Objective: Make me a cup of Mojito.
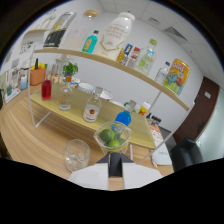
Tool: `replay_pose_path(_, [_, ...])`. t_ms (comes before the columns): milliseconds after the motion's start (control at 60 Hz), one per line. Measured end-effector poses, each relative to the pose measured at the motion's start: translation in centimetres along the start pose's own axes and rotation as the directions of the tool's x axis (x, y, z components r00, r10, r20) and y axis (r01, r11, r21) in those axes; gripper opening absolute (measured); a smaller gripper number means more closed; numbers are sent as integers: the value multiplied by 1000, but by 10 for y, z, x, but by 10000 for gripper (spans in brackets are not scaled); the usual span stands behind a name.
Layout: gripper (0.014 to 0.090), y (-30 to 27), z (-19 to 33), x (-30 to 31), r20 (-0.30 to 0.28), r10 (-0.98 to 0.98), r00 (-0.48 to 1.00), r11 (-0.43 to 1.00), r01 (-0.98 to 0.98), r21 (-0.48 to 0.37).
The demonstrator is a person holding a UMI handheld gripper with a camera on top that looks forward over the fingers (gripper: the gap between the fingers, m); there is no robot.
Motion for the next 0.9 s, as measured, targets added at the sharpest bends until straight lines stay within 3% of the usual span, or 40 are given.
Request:
replay_pose_path(200, [157, -22, 1, 12, -172, -411, 895, 903, 426, 59])
replay_pose_path(500, [157, -46, 2, 8, -345, -827, 444, 457, 888, 48])
replay_pose_path(717, [157, -48, 7, 0, -374, -904, 207, 213, 977, 26])
replay_pose_path(900, [157, -50, 5, 0, -370, -894, 254, 249, 966, 62])
